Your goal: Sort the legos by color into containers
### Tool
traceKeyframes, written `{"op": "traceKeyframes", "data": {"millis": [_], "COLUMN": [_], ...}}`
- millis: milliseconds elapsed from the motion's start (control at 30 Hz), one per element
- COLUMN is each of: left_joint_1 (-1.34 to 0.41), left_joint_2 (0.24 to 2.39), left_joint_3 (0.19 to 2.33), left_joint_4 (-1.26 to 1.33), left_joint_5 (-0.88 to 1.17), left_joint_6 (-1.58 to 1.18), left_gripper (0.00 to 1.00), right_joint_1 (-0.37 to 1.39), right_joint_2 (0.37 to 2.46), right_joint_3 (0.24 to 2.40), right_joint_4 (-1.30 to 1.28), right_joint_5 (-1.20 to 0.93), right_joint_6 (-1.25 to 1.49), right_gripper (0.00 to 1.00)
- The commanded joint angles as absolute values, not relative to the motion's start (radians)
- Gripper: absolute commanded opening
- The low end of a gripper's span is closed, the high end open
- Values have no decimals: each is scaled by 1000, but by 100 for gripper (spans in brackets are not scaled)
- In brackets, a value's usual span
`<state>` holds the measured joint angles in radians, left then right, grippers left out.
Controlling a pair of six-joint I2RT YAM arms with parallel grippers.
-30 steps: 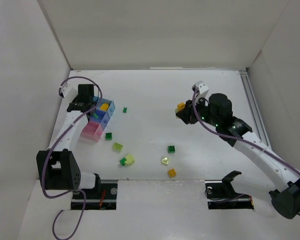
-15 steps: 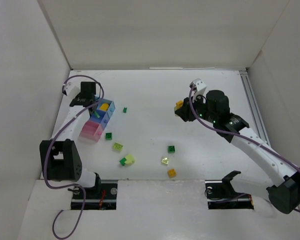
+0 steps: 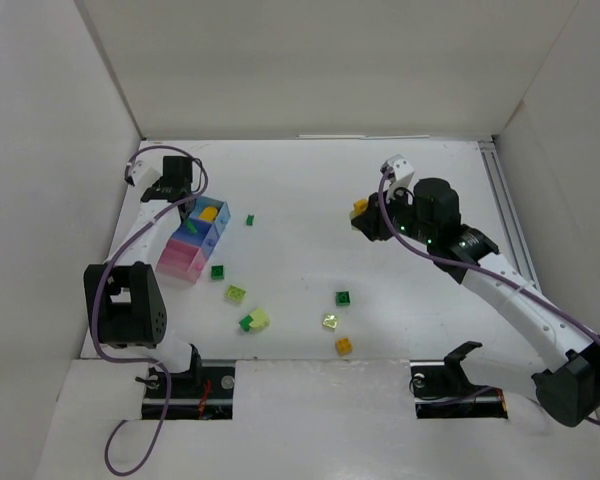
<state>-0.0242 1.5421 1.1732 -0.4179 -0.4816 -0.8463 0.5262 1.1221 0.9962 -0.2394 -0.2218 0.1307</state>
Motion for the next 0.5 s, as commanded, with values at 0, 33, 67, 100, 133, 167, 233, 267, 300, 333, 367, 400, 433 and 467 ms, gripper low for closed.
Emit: {"op": "traceKeyframes", "data": {"millis": [0,33,67,100,133,167,233,267,300,333,367,400,433,467], "left_joint_1": [-20,-8,-8,6,6,20,20,20,20,20,20,29,29,29], "left_joint_2": [1531,1531,1531,1531,1531,1531,1540,1540,1540,1551,1551,1563,1563,1575], "left_joint_3": [1213,1213,1203,1203,1203,1203,1203,1203,1203,1203,1203,1203,1203,1203], "left_joint_4": [-465,-465,-465,-465,-465,-465,-465,-465,-465,-465,-465,-465,-465,-465], "left_joint_5": [-540,-540,-540,-526,-514,-514,-514,-505,-505,-505,-505,-505,-505,-496], "left_joint_6": [-865,-865,-874,-874,-874,-874,-874,-874,-874,-874,-874,-874,-874,-874], "left_gripper": [0,0,0,0,0,0,0,0,0,0,0,0,0,0], "right_joint_1": [517,517,517,517,517,517,517,517,517,517,517,517,517,517], "right_joint_2": [1117,1117,1117,1117,1117,1117,1117,1117,1117,1117,1117,1117,1117,1117], "right_joint_3": [1048,1048,1048,1048,1048,1048,1048,1048,1048,1048,1048,1048,1048,1048], "right_joint_4": [-209,-209,-209,-209,-209,-209,-209,-209,-209,-209,-209,-209,-209,-209], "right_joint_5": [-238,-238,-238,-238,-238,-238,-238,-238,-238,-238,-238,-238,-238,-238], "right_joint_6": [118,118,118,118,118,118,118,118,118,118,118,118,118,118], "right_gripper": [0,0,0,0,0,0,0,0,0,0,0,0,0,0]}}
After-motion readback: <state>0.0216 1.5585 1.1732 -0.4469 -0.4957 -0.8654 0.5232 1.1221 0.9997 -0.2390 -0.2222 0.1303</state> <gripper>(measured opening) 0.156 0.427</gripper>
